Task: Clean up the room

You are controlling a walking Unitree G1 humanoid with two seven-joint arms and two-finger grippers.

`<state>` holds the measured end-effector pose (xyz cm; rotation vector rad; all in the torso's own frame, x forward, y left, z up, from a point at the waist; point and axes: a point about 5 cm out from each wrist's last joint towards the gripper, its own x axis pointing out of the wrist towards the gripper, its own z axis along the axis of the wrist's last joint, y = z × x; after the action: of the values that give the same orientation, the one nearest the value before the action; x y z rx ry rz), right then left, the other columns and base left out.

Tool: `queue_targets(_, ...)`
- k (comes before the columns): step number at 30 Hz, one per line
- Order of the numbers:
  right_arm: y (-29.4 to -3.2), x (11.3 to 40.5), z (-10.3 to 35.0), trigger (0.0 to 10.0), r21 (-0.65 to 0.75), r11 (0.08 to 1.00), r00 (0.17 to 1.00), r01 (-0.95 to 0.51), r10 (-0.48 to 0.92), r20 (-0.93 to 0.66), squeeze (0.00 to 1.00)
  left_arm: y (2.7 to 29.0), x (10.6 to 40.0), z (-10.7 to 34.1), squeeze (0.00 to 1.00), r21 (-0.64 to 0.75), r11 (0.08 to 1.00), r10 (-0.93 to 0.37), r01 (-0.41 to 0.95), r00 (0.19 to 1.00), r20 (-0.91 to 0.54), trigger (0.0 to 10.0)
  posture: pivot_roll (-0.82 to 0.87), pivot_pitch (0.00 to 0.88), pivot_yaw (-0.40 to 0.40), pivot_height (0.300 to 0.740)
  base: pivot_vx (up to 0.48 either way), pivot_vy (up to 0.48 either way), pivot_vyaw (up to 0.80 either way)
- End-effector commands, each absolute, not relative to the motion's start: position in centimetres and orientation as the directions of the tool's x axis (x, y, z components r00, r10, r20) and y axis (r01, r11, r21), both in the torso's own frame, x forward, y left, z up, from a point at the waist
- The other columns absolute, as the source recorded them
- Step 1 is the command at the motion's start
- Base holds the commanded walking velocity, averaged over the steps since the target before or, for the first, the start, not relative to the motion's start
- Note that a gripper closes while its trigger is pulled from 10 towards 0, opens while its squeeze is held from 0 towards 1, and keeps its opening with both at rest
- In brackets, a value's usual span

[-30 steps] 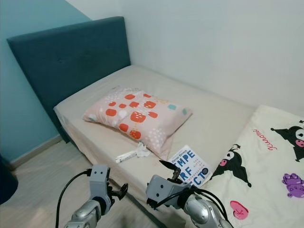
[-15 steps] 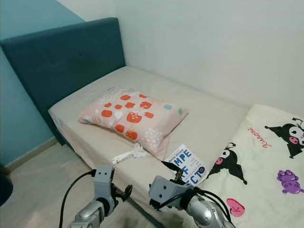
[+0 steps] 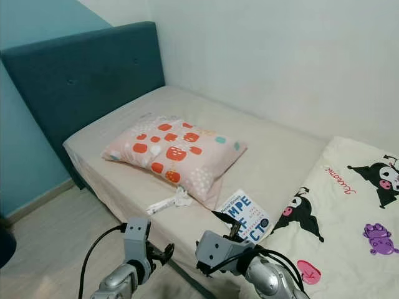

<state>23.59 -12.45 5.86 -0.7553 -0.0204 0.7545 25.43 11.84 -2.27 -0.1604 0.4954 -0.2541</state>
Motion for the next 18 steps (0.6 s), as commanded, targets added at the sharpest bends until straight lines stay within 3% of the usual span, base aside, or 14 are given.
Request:
queue_targets(1, -12.5, 23.6, 6.0, 10.0, -0.625, 0.486, 0.740, -0.611, 0.632, -0.232, 0.00, 11.9, 25.4, -2.4, 0.00, -0.212, 0.957, -0.274, 0.196, 0.849, -0.451, 10.0, -0.23, 0.012, 0.003, 0.740, 0.000, 0.000, 0.00)
queue_targets(11, -11.9, 23.4, 5.9, 10.0, -0.626, 0.484, 0.738, -0.611, 0.634, -0.230, 0.00, 12.6, 25.2, -2.5, 0.00, -0.207, 0.961, -0.260, 0.183, 0.852, -0.454, 10.0, -0.22, 0.019, -0.015, 0.740, 0.000, 0.000, 0.00)
queue_targets(18, -12.0, 23.3, 5.8, 10.0, -0.624, 0.486, 0.739, -0.613, 0.631, -0.235, 0.00, 13.3, 25.5, -2.1, 0.00, -0.091, 0.963, -0.269, 0.255, 0.858, -0.438, 10.0, -0.21, 0.022, -0.037, 0.740, 0.000, 0.000, 0.00)
